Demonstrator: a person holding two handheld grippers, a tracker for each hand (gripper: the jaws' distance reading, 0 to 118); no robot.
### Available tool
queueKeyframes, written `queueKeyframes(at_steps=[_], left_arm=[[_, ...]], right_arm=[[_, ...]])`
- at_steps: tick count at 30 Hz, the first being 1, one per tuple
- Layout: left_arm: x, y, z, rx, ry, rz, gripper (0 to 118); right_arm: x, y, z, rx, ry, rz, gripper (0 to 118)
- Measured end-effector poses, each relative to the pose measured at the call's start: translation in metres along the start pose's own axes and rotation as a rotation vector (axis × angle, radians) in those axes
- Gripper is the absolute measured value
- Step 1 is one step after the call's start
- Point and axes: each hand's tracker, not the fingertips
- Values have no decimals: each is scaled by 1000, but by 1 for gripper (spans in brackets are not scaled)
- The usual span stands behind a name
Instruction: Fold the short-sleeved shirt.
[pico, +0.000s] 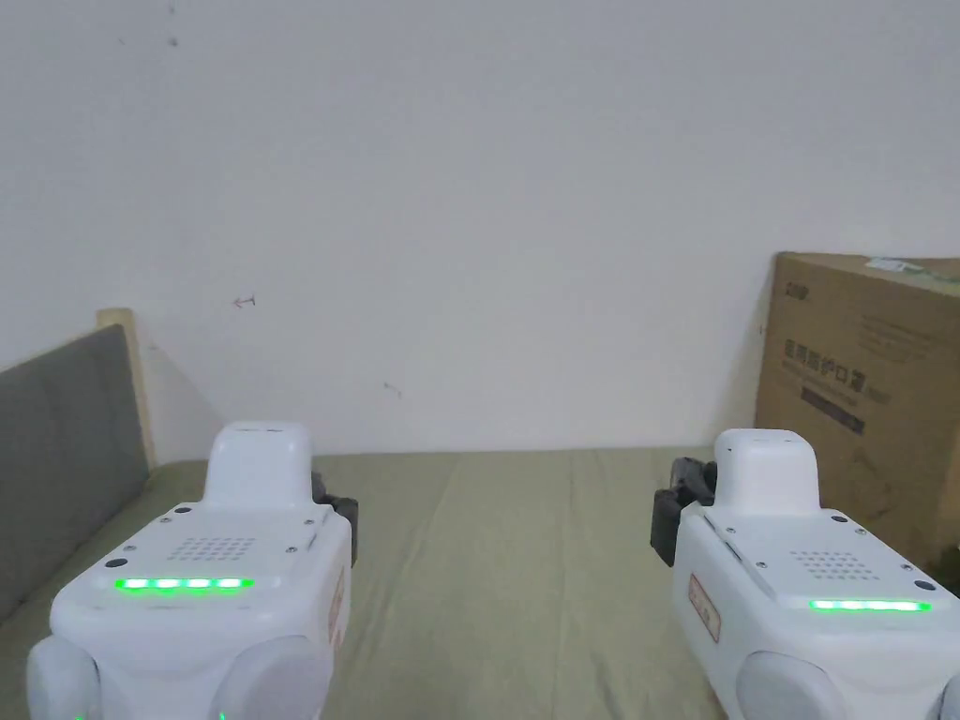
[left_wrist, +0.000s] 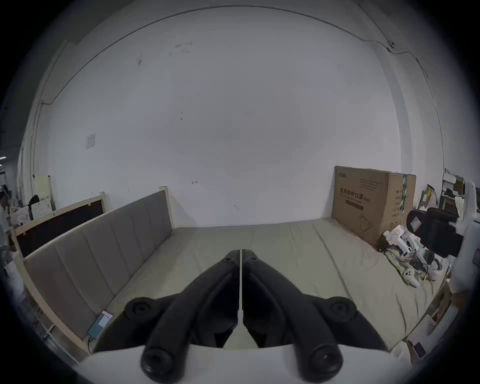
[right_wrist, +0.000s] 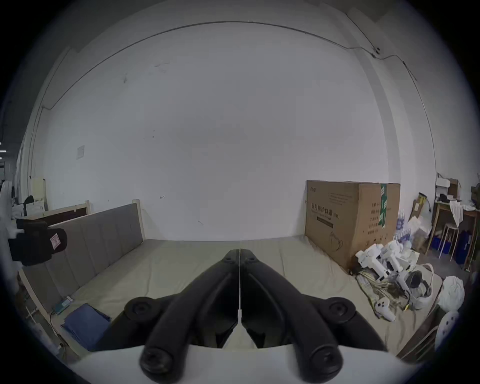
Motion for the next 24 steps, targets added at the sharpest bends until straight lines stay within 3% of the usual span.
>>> queueKeyframes(at_steps=[3, 5, 6, 7, 8, 11, 12, 13, 18, 24], left_arm=[[0, 1, -1, 4, 32, -15, 16], [1, 2, -3, -4, 62, -29, 39], [1, 2, -5, -9, 72, -33, 59], [0, 1, -6, -14, 78, -28, 67], [-1, 1, -7, -18, 80, -21, 70], [-5, -1, -6, -5, 69, 15, 89], [-5, -1, -6, 1, 73, 25, 105], [-6, -2, -7, 0, 78, 30, 114], [-4, -5, -6, -21, 75, 19, 116], [3, -7, -4, -33, 116, 2, 116]], right_arm=[[-3, 1, -6, -4, 23, -6, 1], [-6, 0, -11, -7, 26, -4, 2], [-7, -1, -12, -7, 25, -2, 3], [-8, -1, -13, -4, 26, 0, 8], [-7, -3, -14, -1, 30, 1, 17], [-7, -3, -16, 7, 57, -13, 61], [-7, -3, -17, 7, 56, -19, 68], [-8, -4, -17, 15, 56, -23, 69], [-7, -9, -19, 18, 45, -31, 89], [-3, -16, -22, -20, 65, -41, 89]])
